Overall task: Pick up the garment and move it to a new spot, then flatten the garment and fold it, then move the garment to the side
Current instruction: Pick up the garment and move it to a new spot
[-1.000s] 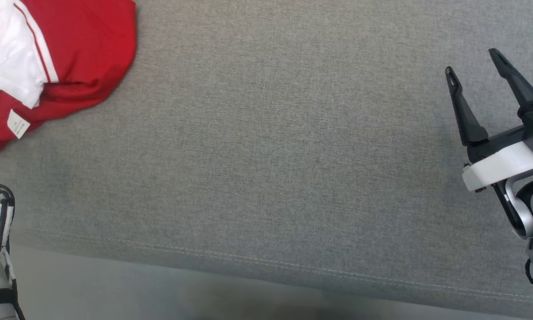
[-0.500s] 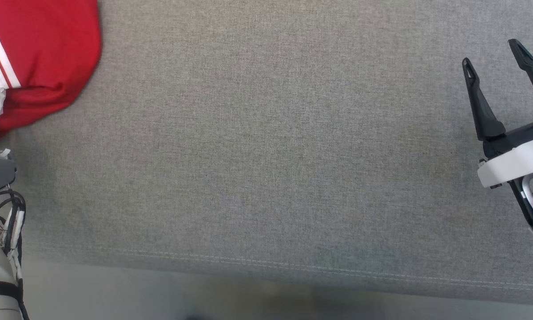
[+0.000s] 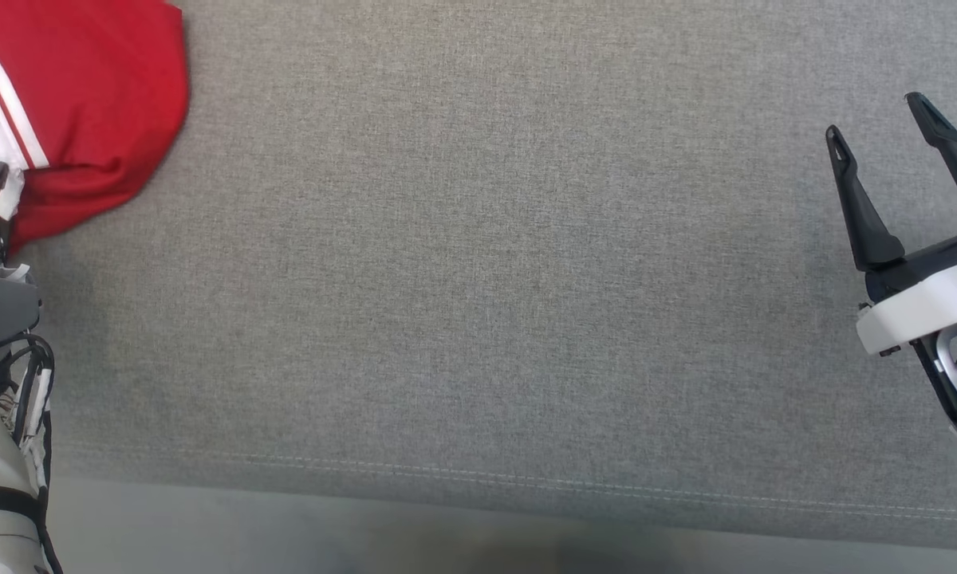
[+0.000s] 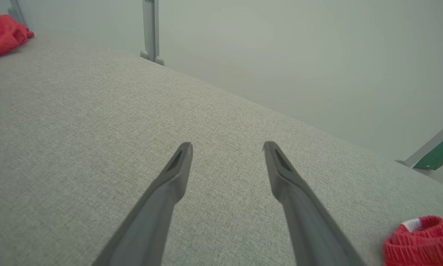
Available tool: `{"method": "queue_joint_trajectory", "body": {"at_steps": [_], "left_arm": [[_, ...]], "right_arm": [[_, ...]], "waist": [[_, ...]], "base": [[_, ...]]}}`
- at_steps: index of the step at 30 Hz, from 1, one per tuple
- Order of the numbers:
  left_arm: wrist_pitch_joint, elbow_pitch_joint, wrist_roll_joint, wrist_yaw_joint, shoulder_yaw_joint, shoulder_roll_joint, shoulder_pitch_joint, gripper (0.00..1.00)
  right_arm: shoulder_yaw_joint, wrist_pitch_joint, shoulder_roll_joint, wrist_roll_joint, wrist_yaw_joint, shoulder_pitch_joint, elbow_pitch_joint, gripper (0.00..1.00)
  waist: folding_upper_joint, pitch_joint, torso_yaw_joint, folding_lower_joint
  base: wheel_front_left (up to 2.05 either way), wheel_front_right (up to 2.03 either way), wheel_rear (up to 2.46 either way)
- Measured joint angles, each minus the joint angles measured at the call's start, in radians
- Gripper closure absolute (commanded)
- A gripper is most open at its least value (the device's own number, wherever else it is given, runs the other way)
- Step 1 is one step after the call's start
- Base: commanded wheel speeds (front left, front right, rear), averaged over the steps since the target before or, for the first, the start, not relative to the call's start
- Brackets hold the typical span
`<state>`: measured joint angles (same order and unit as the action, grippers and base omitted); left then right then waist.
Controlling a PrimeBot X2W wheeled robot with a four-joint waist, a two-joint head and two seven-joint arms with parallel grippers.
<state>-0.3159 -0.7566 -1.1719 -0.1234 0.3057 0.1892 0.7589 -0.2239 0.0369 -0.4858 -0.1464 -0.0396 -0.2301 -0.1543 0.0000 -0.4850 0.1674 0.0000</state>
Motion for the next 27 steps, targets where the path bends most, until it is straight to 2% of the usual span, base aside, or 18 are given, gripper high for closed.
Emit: {"method": "queue_joint_trajectory", "body": {"at_steps": [1, 2, 4, 13, 14, 20, 25, 27], "left_arm": [[0.000, -0.008, 0.000, 0.000, -0.001, 0.000, 0.000, 0.20], [0.000, -0.012, 0.000, 0.000, 0.001, 0.000, 0.000, 0.57], [0.000, -0.012, -0.012, 0.007, 0.009, 0.000, 0.006, 1.00], [-0.002, 0.002, -0.068, 0.080, 0.028, -0.015, 0.100, 1.00], [-0.002, 0.018, -0.067, 0.117, 0.011, -0.017, 0.116, 1.00], [-0.037, 0.114, -0.035, 0.247, -0.122, -0.081, 0.174, 1.00], [-0.083, 0.198, -0.021, 0.255, -0.249, -0.180, 0.190, 1.00], [-0.110, 0.231, 0.023, 0.255, -0.330, -0.201, 0.188, 1.00]], "right_arm": [[0.000, -0.002, 0.000, -0.005, 0.000, 0.002, -0.001, 0.00], [-0.001, -0.003, 0.000, -0.008, 0.000, 0.006, -0.002, 0.00], [0.000, -0.009, 0.000, -0.014, 0.000, 0.017, -0.013, 0.00], [0.007, -0.021, 0.001, -0.028, -0.001, 0.030, -0.039, 0.00], [0.006, -0.020, 0.005, -0.030, -0.001, 0.030, -0.038, 0.00], [-0.004, -0.005, 0.022, -0.031, -0.002, 0.029, -0.031, 0.00], [-0.031, 0.021, 0.065, -0.040, -0.001, 0.020, -0.015, 0.00], [-0.039, 0.032, 0.083, -0.044, 0.000, 0.013, -0.003, 0.00]], "waist": [[0.0000, 0.003, -0.001, 0.0000], [0.0000, 0.007, -0.003, 0.0000], [0.0000, 0.010, -0.007, 0.0000], [0.0000, 0.005, -0.011, 0.0000], [0.0000, 0.003, -0.010, 0.0000], [0.0000, 0.022, -0.006, 0.0000], [0.0000, 0.051, -0.011, 0.0000], [0.0000, 0.064, -0.017, 0.0000]], "base": [[0.00, 0.00, 0.00], [0.00, 0.00, 0.00], [0.00, 0.00, 0.00], [0.00, 0.00, 0.00], [0.00, 0.00, 0.00], [0.00, 0.00, 0.00], [0.00, 0.00, 0.00], [0.00, 0.00, 0.00]]}}
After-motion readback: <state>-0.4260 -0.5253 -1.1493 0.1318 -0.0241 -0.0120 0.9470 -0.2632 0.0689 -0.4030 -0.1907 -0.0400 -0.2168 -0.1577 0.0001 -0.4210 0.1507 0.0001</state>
